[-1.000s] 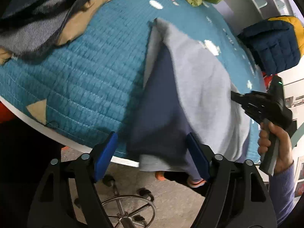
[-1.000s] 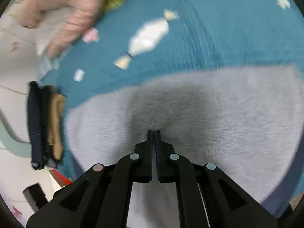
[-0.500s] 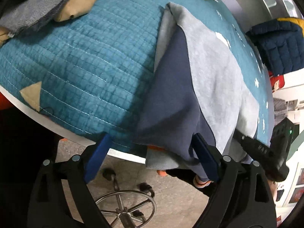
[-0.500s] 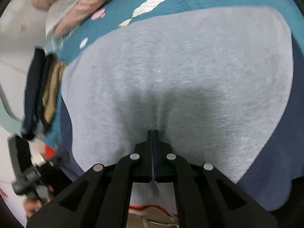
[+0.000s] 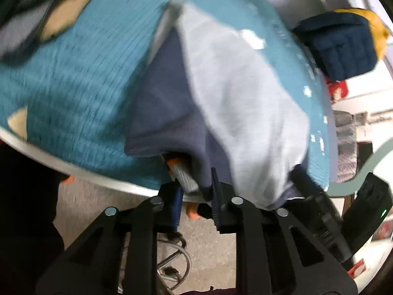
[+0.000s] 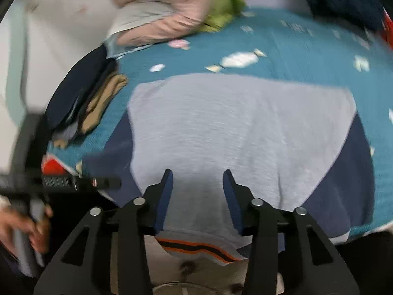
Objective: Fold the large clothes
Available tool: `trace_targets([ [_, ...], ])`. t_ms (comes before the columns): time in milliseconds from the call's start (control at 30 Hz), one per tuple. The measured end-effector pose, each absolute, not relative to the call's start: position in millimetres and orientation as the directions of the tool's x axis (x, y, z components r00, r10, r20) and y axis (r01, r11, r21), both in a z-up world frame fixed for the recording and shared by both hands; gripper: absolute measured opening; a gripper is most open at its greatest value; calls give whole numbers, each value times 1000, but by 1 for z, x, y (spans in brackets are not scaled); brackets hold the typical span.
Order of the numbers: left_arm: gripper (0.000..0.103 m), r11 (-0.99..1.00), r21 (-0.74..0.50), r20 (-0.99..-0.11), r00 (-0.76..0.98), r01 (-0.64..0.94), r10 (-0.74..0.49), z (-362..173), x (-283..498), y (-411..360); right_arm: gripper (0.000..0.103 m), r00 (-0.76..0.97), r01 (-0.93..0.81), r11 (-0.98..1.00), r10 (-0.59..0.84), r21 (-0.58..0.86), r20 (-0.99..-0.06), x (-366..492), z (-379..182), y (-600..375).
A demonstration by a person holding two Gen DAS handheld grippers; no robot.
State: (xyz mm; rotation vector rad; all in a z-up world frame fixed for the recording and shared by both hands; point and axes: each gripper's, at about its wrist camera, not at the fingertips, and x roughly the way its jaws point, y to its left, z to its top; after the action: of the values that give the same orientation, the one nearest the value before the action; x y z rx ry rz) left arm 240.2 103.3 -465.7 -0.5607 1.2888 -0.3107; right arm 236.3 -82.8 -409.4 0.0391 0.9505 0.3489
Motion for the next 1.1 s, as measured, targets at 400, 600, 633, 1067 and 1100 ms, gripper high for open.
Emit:
trace_targets([
  [400,17,764,-645,-729,318,-25,-606,-422,255,93,61,527,-505,861,361,58,-770,232,-426,-9],
  [600,14,752,-658,-722,313,-37,-617,-423,262,96,60,555,-547,835,318,-50,-769,245,-448,24],
  [633,13,746,-665,-719,312,-45,-622,-424,264,99,51,561,-548,834,303,-71,-770,246,-452,28],
  [1067,59,872,-489,-726,563,-19,-395,-359,256,119,15,589,-252,854,509,455,-628,260,-400,-80],
  [1100,59,887,-461,-742,557,-21,-373,-361,259,114,14,602,-220,837,521,501,-606,259,-396,-93],
])
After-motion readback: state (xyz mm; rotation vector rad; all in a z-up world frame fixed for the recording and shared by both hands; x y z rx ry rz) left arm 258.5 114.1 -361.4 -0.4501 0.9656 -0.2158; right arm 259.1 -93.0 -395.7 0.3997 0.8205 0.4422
